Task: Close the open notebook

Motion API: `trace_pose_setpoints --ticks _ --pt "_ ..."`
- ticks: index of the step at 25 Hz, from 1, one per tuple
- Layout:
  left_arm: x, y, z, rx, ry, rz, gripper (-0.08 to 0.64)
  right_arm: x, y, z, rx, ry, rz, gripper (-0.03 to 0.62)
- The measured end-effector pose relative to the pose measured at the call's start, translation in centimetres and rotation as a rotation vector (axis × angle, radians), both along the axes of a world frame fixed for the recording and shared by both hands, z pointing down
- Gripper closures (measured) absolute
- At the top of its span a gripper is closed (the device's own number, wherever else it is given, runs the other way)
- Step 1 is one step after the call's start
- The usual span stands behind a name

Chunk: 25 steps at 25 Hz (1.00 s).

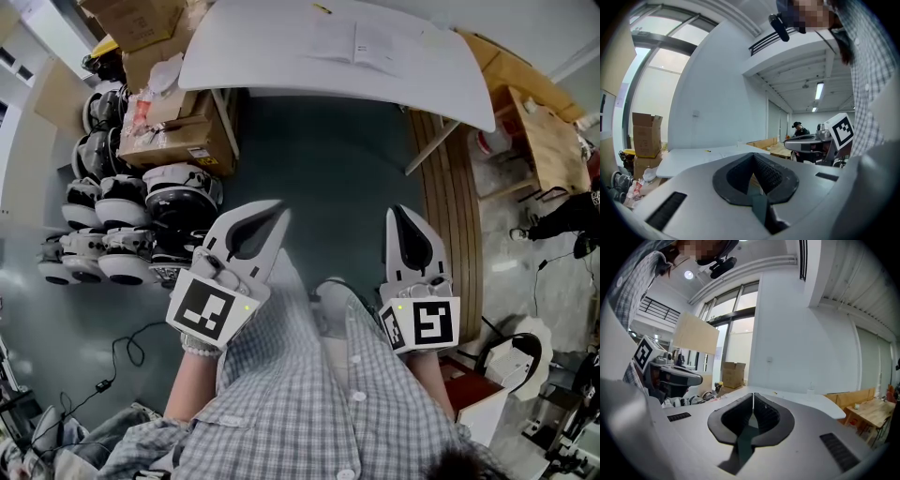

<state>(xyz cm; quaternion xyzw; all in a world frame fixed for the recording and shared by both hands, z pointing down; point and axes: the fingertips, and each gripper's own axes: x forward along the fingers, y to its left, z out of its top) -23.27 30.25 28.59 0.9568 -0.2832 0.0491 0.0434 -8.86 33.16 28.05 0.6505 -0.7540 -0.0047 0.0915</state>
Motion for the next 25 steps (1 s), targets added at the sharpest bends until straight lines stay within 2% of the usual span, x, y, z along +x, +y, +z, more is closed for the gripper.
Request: trace_pose_setpoints --ticks 3,14,18,23,25 --pt "-0.8 0.1 0.2 -0.008 0.003 0.004 0.553 -0.7 0.1 0.2 -0.004 -0.026 0.011 0.569" --pt "-1.2 -0.3 0.9 -0.056 0.019 0.03 0.552 -1.1 0.2 0.9 -0.039 0.03 0.044 0.569" --pt "-0.1 -1.3 0.8 -0.028 0.031 0.041 0.552 -0.7 -0.3 1.0 -0.039 0.055 0.028 0.569" --pt "1.5 -2.6 0.0 -0.052 0.075 0.039 0.552 0.6 -1.8 1.1 -0.039 0.056 0.01 0.569" --pt "1.8 -3.3 0.2 -0.052 0.045 0.021 0.552 0.9 -2.6 1.3 -0.037 0.046 0.001 0.569"
